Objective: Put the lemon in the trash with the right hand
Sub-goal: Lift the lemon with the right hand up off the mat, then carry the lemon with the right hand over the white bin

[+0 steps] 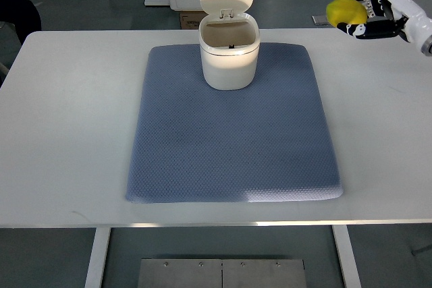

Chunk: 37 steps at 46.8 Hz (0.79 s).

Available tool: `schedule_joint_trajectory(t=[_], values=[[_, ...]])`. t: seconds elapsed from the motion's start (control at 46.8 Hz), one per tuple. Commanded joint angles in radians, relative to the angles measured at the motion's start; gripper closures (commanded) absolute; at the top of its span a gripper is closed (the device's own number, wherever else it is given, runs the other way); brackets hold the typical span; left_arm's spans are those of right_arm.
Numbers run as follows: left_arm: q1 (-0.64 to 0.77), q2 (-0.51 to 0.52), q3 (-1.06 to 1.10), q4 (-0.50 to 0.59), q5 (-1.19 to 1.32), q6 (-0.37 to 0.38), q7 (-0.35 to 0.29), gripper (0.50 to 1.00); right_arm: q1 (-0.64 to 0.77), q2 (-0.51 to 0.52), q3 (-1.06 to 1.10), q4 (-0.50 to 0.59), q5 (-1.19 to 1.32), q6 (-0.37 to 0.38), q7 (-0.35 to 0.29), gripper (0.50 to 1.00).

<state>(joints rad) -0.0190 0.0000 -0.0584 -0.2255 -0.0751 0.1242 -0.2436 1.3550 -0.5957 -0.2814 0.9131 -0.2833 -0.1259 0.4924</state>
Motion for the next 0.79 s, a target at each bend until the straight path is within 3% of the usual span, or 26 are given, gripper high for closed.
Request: schedule_joint_trajectory(t=[0.0, 0.427, 0.769], values=[[0.001, 0.000, 0.000, 0.000, 0.000, 0.000, 0.000, 0.500, 0.026, 0.045, -0.001, -0.002, 0.003, -0.003, -0.020, 1.000], [0.001, 0.000, 0.000, 0.000, 0.000, 0.000, 0.000, 0.500, 0.095, 0.307, -0.007, -0.066, 0.003, -0.008, -0.097, 1.000], [0.001, 0.000, 0.000, 0.000, 0.000, 0.000, 0.000, 0.500, 0.095, 0.550, -0.104, -0.339, 0.006, 0.037, -0.173, 1.000]])
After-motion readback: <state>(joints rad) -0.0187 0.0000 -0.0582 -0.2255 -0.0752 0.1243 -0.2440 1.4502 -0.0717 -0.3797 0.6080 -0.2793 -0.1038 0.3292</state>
